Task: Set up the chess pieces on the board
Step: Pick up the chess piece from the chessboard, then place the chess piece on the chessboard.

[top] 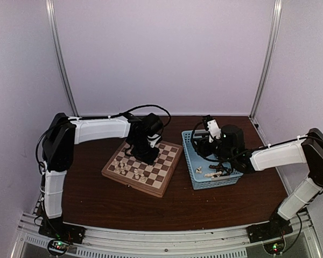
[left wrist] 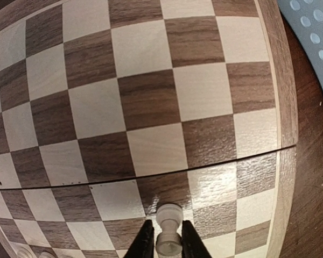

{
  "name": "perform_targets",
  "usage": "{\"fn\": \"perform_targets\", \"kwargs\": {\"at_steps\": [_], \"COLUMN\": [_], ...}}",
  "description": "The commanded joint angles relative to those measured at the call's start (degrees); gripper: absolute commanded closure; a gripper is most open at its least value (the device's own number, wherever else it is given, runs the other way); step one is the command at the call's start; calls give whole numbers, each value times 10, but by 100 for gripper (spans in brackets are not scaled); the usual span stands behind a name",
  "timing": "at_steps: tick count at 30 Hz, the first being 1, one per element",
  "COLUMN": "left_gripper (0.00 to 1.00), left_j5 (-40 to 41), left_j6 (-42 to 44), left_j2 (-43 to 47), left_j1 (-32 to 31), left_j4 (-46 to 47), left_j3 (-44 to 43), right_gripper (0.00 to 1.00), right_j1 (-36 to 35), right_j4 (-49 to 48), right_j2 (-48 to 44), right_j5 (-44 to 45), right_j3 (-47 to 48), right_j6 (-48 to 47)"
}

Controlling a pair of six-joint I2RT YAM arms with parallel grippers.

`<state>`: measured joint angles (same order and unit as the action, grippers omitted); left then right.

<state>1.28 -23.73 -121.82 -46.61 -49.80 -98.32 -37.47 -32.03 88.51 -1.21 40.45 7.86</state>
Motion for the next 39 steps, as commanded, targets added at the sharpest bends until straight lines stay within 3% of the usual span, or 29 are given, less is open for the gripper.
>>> {"fn": "perform_targets", "kwargs": {"at_steps": [1, 5, 16, 23, 29, 34, 39], "left_gripper": [87, 93, 96, 96, 96, 95, 95], "left_j5": [-4, 6, 40, 44, -3, -12, -77], "left_j6": [3, 4, 6, -1, -18, -27, -43], "left_j2": [-9, -6, 78, 205, 308, 360, 379], "left_j1": [-2, -2, 11, 52, 113, 160, 193], "left_j4": [-3, -15, -11, 17, 22, 18, 48], "left_j3": [-8, -15, 9, 118, 208, 278, 338], "right_gripper": [36, 36, 36, 36, 36, 36, 36], "right_j1": [0, 0, -1, 0, 0, 0, 0], "right_j4": [-7, -3, 4, 7, 7, 8, 10], "right_j2": [2, 5, 11, 10, 13, 15, 14], "right_j5": [9, 9, 9, 9, 9, 9, 9], "right_j3": [6, 9, 15, 16, 17, 17, 17], "right_j6": [-3, -3, -9, -15, -15, -15, -16]}}
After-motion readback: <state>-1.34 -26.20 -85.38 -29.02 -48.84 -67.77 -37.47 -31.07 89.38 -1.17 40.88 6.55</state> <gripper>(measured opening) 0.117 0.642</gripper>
